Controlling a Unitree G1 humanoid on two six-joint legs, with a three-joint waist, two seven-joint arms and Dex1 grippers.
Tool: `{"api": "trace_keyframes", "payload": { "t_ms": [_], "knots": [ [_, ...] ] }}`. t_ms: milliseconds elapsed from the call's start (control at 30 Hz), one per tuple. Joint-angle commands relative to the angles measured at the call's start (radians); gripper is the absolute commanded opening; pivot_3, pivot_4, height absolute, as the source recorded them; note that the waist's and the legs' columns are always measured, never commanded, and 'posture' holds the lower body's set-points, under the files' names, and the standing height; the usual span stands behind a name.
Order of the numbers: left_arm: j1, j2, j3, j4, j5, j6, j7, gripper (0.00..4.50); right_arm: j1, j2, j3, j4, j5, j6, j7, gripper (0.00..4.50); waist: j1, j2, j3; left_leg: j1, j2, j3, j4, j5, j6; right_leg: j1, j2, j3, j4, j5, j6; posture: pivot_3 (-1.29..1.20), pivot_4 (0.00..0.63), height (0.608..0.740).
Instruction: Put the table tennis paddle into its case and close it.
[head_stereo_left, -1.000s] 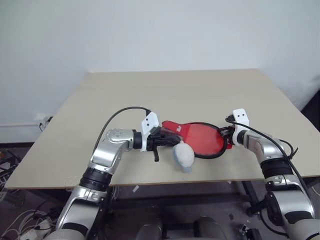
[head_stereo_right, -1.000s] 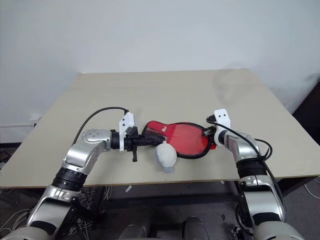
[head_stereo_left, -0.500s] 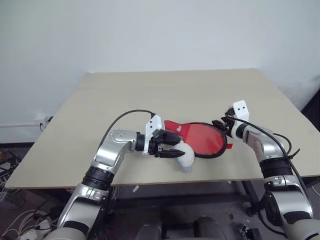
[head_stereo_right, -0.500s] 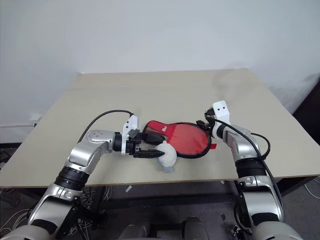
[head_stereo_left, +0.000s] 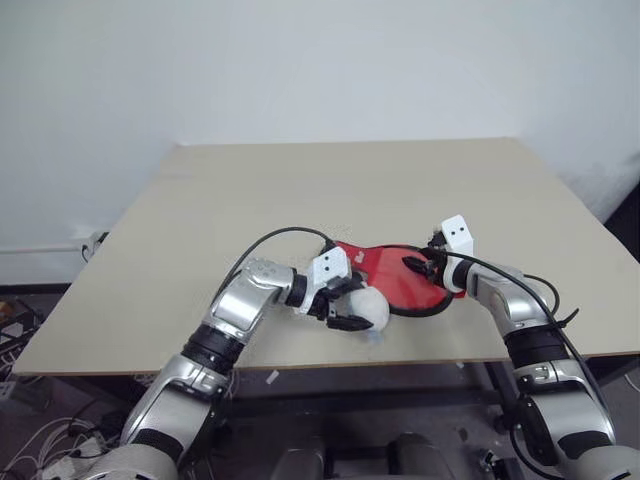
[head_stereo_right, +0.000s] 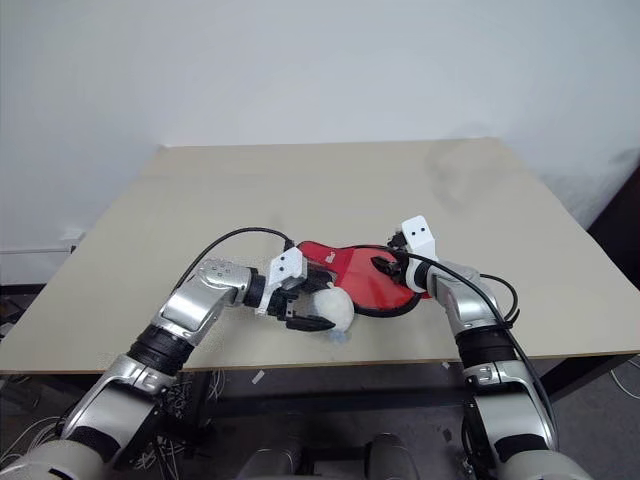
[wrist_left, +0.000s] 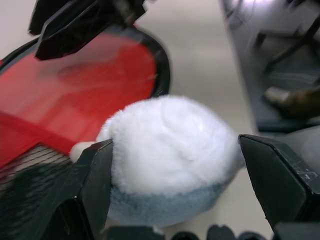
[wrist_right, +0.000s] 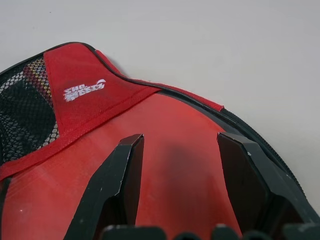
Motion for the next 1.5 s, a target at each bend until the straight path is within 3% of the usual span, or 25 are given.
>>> {"api": "trace_keyframes", "payload": {
  "t_ms": [33,100,167,500,700,1000,1500],
  "knots": [
    [-0.031,-0.007,-0.030,0.051,0.064,-0.075,0.016,4.10,-0.015,0.005,-0.013,-0.043,0.000,-0.012,-0.009,2.54,0.000,0.000,0.000,0.000,0.000,0.000,0.000,0.000,0.000,0.000,0.000,0.000,0.000,0.000,0.000,0.00,0.000,0.740],
    [-0.031,-0.011,-0.044,0.066,0.083,-0.101,0.012,4.10,-0.010,0.007,-0.011,-0.047,-0.002,-0.011,-0.013,2.54,0.000,0.000,0.000,0.000,0.000,0.000,0.000,0.000,0.000,0.000,0.000,0.000,0.000,0.000,0.000,0.00,0.000,0.740],
    [-0.030,-0.016,-0.050,0.077,0.098,-0.124,0.014,3.80,-0.008,0.008,-0.010,-0.049,-0.004,-0.010,-0.015,2.54,0.001,0.000,0.000,0.000,0.000,0.000,0.000,0.000,0.000,0.000,0.000,0.000,0.000,0.000,0.000,0.00,0.000,0.740],
    [-0.016,-0.026,-0.047,0.096,0.122,-0.173,0.008,1.49,-0.002,0.014,-0.002,-0.053,-0.014,-0.002,-0.020,2.54,0.001,0.000,0.000,0.001,0.000,0.000,0.001,0.000,0.000,0.001,0.000,0.000,0.001,0.000,0.000,0.00,0.000,0.740],
    [-0.009,-0.028,-0.025,0.090,0.115,-0.162,0.022,0.63,0.002,0.006,0.024,-0.045,-0.021,0.077,-0.008,2.54,0.000,0.000,0.000,0.001,0.000,0.000,0.001,0.000,0.000,0.002,0.000,0.000,0.001,0.000,0.000,0.00,0.000,0.740],
    [-0.015,0.002,0.074,0.081,0.042,-0.076,0.024,0.57,-0.016,0.012,0.035,0.029,-0.017,0.266,-0.009,2.54,-0.001,0.000,-0.001,0.003,0.000,-0.001,0.001,0.000,0.000,0.003,0.001,0.000,0.002,0.000,0.000,0.00,0.000,0.740],
    [0.047,0.160,0.140,0.199,0.088,-0.176,0.095,0.57,0.005,0.008,0.077,0.019,-0.039,0.249,0.009,2.54,-0.003,-0.002,-0.002,0.013,0.004,0.000,-0.002,-0.001,-0.001,0.009,0.003,0.000,0.002,0.000,-0.001,0.00,0.000,0.740]
  ]
}}
